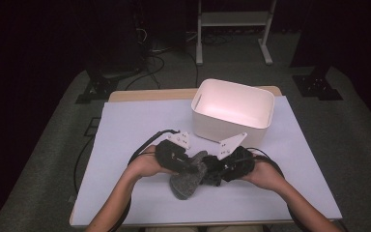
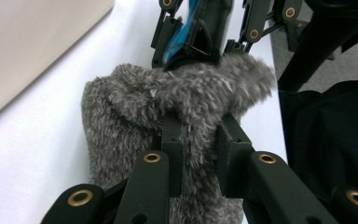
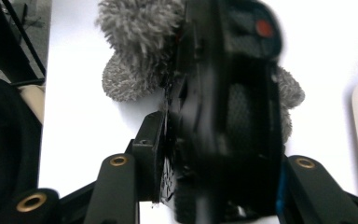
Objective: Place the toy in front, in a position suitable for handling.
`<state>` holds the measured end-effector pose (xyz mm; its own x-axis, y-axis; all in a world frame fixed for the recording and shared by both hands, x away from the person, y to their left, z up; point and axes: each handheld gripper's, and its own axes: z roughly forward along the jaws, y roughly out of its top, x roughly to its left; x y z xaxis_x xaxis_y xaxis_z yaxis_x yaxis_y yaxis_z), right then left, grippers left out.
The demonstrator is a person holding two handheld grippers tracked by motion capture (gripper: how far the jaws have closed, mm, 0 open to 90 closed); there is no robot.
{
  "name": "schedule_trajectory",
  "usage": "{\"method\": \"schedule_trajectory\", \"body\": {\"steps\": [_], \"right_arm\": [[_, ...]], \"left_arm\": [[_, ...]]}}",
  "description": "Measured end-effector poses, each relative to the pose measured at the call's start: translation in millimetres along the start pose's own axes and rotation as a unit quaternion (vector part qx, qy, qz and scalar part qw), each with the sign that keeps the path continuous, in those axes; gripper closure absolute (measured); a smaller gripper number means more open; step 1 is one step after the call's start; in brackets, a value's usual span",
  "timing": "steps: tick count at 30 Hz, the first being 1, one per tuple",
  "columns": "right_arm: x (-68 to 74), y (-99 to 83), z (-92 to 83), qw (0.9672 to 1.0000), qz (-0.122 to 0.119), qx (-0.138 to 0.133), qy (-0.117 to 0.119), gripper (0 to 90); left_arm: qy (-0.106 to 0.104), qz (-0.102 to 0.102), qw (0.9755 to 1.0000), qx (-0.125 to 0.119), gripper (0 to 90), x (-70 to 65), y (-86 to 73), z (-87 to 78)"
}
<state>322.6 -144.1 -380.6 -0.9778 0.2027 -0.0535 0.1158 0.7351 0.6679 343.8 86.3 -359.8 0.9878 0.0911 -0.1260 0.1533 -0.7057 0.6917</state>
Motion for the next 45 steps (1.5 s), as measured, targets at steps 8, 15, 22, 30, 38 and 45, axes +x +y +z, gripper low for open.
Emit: {"method": "schedule_trajectory", "body": {"steps": [8,15,22,30,38,45], "right_arm": [[7.9,12.4,7.4,0.9996,-0.018,-0.02,-0.007,56.0],[7.2,17.0,13.4,0.999,-0.023,-0.038,-0.003,56.3],[5.3,-0.6,5.1,0.9986,-0.012,-0.052,-0.008,56.2],[2.5,-25.5,-2.4,0.9963,0.003,-0.086,-0.007,56.1],[2.8,-43.7,-7.5,0.9952,0.016,-0.096,-0.009,56.0],[0.4,-60.5,-9.3,0.9947,0.036,-0.096,-0.012,55.4]], "left_arm": [[0.001,0.002,0.9999,-0.013,77.5,-2.6,-0.7,-12.2],[0.014,-0.003,0.9999,-0.009,77.5,-2.4,-5.8,-14.8],[0.013,-0.018,0.9998,0.001,77.2,7.7,-4.9,14.1],[0.009,-0.015,0.9998,0.003,77.3,9.7,4.2,25.3],[0.005,-0.006,1.0,0.005,77.3,8.4,12.9,35.8],[0.008,0.011,0.9996,0.026,77.5,5.7,29.8,47.1]]}}
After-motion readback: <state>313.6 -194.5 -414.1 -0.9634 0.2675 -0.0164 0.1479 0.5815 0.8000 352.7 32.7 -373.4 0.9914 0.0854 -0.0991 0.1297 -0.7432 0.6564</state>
